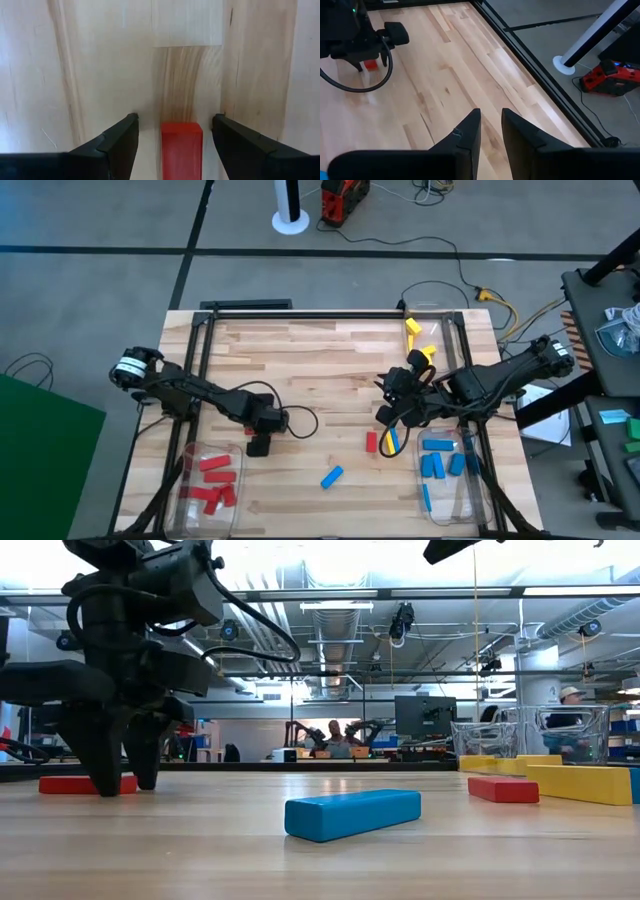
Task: Sort blocks
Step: Put the red block into the bottom left transparent bin
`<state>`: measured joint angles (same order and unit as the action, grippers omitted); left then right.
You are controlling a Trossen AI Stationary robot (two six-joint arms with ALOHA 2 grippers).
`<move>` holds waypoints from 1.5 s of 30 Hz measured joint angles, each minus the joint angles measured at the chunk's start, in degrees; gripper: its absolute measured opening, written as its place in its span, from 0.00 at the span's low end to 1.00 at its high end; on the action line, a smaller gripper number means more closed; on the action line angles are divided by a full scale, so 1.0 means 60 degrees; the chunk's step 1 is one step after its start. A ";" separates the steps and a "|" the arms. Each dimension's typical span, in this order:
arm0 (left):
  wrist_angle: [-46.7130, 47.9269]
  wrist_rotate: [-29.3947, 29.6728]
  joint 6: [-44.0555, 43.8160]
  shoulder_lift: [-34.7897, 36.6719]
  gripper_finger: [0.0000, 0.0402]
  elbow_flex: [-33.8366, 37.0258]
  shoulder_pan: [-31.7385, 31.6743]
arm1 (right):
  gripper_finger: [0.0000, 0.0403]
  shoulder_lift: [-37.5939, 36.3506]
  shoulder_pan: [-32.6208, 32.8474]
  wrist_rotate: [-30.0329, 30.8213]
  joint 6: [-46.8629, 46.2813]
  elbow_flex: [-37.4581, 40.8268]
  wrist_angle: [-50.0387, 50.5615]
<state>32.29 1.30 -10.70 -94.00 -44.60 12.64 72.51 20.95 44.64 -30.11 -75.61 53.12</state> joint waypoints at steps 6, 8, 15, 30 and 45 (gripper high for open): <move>-0.0015 -0.0007 -0.0040 0.0230 0.57 0.0047 0.0004 | 0.15 0.0000 0.0000 0.0000 0.0001 0.0000 -0.0010; 0.0027 -0.0017 -0.0050 0.0320 0.57 0.0051 0.0000 | 0.14 0.0000 0.0000 0.0000 0.0004 0.0000 -0.0010; 0.0082 -0.0029 -0.0051 0.0375 0.35 0.0055 0.0000 | 0.13 0.0000 0.0000 0.0000 0.0015 0.0000 -0.0010; 0.0442 -0.0118 0.0397 0.0353 0.21 -0.1033 0.0000 | 0.14 0.0000 0.0000 0.0004 0.0048 0.0000 -0.0007; 0.4503 -0.0324 0.1064 0.0683 0.22 -0.4665 0.0033 | 0.12 0.0000 0.0000 0.0004 0.0255 0.0004 0.0021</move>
<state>59.31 -0.65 -4.32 -89.90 -72.59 12.84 72.51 20.95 44.66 -28.58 -75.59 53.24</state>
